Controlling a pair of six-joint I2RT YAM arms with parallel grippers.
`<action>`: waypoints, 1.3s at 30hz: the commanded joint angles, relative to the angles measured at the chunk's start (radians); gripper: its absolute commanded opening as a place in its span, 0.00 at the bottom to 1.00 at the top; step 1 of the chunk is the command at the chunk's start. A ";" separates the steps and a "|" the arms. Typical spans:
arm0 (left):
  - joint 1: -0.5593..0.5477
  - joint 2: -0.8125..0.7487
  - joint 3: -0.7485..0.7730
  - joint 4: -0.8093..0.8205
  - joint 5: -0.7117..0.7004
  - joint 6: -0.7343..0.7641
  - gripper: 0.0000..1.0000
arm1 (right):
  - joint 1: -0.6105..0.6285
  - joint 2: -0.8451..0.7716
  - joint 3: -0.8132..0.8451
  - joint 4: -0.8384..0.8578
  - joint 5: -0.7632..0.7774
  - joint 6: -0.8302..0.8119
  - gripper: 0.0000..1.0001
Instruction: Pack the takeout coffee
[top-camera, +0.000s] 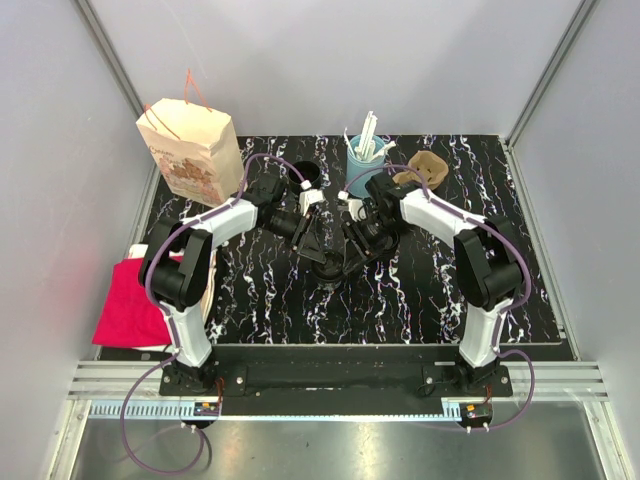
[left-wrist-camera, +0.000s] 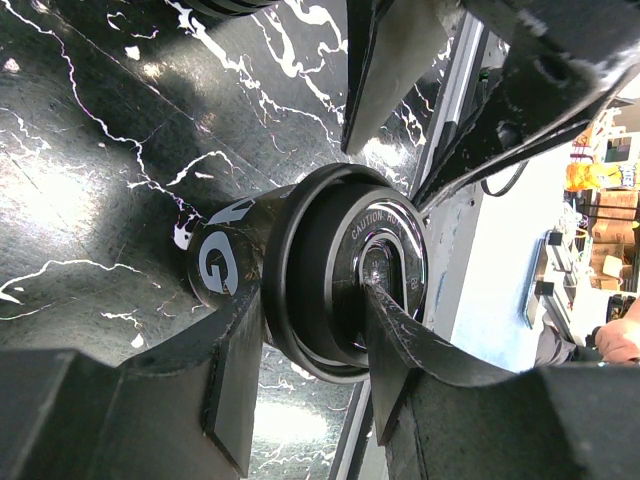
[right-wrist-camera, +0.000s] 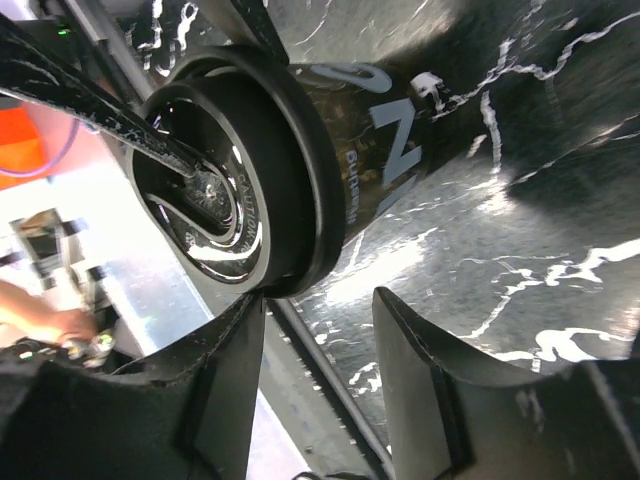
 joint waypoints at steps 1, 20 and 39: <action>-0.026 0.057 -0.039 0.022 -0.250 0.084 0.29 | 0.007 -0.070 0.026 0.120 0.127 -0.069 0.52; -0.025 0.061 -0.039 0.025 -0.257 0.079 0.28 | 0.087 -0.250 0.042 0.143 0.261 -0.258 0.79; -0.023 0.072 -0.036 0.025 -0.257 0.079 0.27 | 0.253 -0.202 -0.012 0.194 0.383 -0.327 0.97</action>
